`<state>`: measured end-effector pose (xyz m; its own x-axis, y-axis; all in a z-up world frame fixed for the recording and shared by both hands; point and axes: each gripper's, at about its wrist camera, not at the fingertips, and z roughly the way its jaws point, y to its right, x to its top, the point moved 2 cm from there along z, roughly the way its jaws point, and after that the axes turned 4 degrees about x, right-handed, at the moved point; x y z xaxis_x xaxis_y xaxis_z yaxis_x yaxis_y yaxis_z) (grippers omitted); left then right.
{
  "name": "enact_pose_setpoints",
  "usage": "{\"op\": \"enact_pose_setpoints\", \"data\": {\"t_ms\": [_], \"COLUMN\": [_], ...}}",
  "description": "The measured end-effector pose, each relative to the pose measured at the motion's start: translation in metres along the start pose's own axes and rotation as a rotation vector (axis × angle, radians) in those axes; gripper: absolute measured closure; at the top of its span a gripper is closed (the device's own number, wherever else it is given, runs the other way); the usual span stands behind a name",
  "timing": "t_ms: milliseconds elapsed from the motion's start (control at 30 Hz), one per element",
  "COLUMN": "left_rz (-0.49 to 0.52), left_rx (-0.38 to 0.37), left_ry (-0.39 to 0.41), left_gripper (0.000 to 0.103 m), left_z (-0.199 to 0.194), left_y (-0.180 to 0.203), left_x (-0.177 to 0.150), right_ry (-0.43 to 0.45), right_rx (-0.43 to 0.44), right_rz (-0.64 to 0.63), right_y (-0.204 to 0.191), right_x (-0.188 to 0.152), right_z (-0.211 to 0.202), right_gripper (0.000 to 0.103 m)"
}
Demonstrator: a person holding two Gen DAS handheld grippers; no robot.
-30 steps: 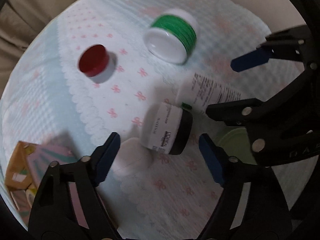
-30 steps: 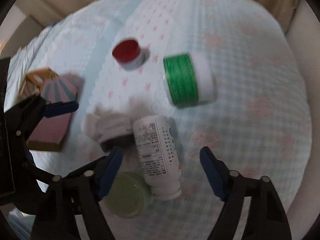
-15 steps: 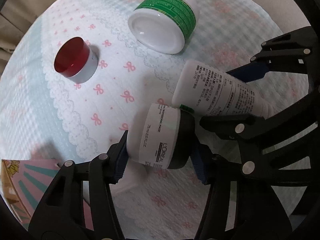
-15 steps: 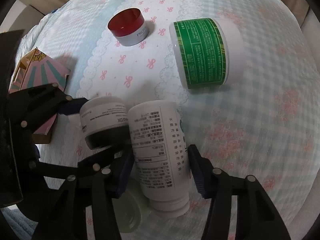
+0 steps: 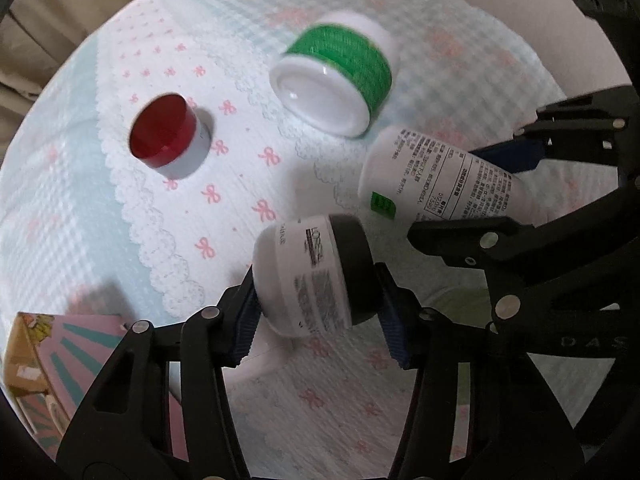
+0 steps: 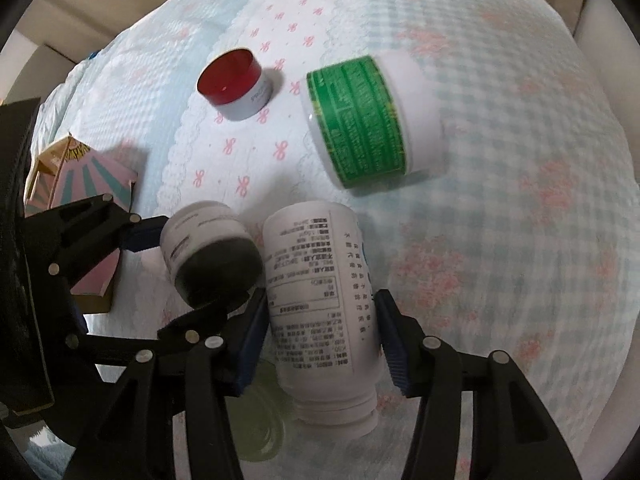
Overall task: Organize rigid objects
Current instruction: 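Grasp the black-lidded L'Oréal jar with left tool while right tool grasps the white pill bottle, then carry the jar and pill bottle into the cardboard box and release both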
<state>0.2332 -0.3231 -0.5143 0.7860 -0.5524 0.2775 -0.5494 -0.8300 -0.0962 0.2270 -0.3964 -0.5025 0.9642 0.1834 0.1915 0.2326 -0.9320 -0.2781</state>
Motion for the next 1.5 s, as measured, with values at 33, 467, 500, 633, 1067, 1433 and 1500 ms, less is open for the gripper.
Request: {"op": "enact_pose_setpoints", "data": {"t_ms": [33,467,500,633,1067,1433,1500], "left_rz": [-0.005,-0.185,-0.201,-0.280,-0.467,-0.518,-0.505], "left_rx": [-0.001,-0.004,0.001,0.008,0.074,0.036,0.025], "left_ry": [0.004,0.143,0.161,0.226,0.322,0.305,0.305], "left_gripper": [0.057,0.057,0.057,0.057,0.057,0.057,0.057], "left_z": [-0.004,-0.120,-0.135,-0.197,-0.323,-0.332,-0.330], "left_y": [-0.002,-0.029,-0.032,-0.049,-0.145,-0.265,-0.287], "left_x": [0.000,-0.013,-0.014,-0.029,-0.113,-0.193,-0.204], "right_ry": [0.004,0.141,0.151,0.217,0.339,0.378,0.382], "right_rx": [-0.002,-0.044,-0.034,-0.033,0.074,0.099,0.101], "right_rz": [0.000,0.033,0.036,0.050,0.042,0.086,0.134], "right_y": [0.001,-0.026,-0.031,-0.054,-0.171,-0.281,-0.298], "right_x": [0.000,-0.022,-0.023,-0.029,-0.030,-0.008,-0.004], "right_z": [-0.004,-0.105,-0.116,-0.165,-0.251,-0.234,-0.225], "right_gripper": [0.055,0.055,0.055,0.055,0.056,0.057,0.057]}}
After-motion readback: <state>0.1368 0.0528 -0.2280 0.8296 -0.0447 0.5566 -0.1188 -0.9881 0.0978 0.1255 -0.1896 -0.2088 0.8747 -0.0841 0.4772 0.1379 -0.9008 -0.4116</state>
